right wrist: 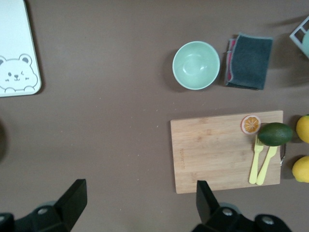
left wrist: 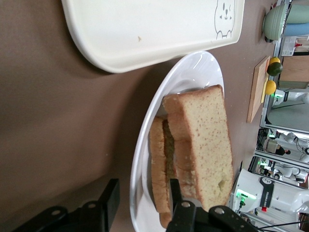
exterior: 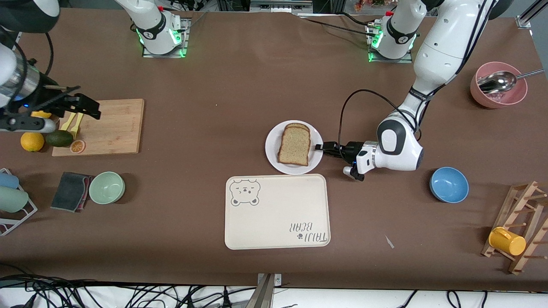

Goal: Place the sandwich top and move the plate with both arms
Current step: 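Grip the white plate rim with the left gripper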

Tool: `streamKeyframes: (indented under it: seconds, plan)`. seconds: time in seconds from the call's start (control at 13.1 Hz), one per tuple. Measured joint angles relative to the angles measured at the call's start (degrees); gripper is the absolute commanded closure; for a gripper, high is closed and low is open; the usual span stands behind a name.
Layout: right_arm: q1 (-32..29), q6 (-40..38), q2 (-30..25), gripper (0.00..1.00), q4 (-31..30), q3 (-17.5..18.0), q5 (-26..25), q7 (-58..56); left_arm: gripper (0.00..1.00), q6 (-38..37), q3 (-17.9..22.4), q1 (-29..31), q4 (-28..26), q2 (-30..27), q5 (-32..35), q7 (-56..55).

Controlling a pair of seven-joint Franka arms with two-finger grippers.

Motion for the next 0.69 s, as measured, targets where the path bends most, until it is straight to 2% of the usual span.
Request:
streamKeyframes:
  seconds: [0.15, 0.38, 0.53, 0.69]
  plan:
    - [-0.30, -0.02, -0.01, 0.00, 0.75, -2.09, -0.02, -0.27, 0.72, 0.05, 0.04, 0.02, 0.00, 0.39, 0.00, 1.01]
    - [-0.40, 1.23, 0.05, 0.00, 0.77, -3.68, -0.02, -0.37, 0.74, 0.06, 0.04, 0.02, 0.00, 0.40, 0.00, 2.10]
    - [-0.07, 1.73, 0.14, 0.00, 0.77, -3.38, -0.01, -0.37, 0.81, 0.06, 0.04, 0.02, 0.00, 0.49, 0.00, 2.47]
    - [1.45, 1.77, 0.28, 0.00, 0.77, -2.58, -0.01, 0.12, 0.92, 0.12, 0.04, 0.02, 0.00, 0.53, 0.00, 2.73]
